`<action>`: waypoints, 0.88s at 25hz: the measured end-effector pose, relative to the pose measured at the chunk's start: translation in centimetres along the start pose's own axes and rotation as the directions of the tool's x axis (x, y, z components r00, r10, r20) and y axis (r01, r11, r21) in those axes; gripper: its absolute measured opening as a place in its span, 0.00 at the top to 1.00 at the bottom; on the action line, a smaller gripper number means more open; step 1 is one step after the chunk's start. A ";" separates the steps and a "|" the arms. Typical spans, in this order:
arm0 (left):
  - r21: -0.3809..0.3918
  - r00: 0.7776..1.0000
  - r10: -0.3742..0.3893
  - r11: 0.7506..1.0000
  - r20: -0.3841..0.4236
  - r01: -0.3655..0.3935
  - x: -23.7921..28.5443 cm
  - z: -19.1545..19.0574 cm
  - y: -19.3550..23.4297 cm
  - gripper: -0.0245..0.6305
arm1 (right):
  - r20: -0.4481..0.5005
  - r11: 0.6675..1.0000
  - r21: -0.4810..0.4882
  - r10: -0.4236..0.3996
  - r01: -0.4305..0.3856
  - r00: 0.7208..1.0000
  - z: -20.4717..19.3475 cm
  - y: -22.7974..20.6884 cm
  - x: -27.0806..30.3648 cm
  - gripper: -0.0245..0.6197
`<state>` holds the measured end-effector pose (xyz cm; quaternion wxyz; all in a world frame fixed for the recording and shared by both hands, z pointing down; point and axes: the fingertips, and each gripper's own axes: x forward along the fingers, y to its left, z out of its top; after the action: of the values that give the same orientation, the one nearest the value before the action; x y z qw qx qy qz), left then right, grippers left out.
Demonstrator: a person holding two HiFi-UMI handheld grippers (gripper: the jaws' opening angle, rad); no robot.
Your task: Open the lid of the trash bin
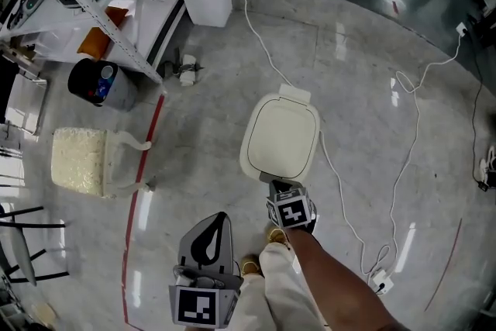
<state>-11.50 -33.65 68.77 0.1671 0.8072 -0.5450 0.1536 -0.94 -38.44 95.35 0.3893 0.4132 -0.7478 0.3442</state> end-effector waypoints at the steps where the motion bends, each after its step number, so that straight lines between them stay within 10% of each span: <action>1: -0.001 1.000 0.001 1.000 -0.005 -0.001 0.0 -0.3 0.0 0.96 | -0.002 1.000 -0.020 -0.004 0.004 1.000 -0.1 -0.1 0.1 0.91; 22: -0.046 0.999 0.022 0.999 0.040 -0.020 0.4 -1.6 -0.3 0.96 | 0.034 1.000 -0.005 -0.010 0.011 0.999 -0.6 -0.4 0.3 0.91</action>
<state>-11.23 -33.19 70.32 0.1729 0.8004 -0.5599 0.1265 -0.56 -38.22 95.91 0.3794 0.4219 -0.7532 0.3329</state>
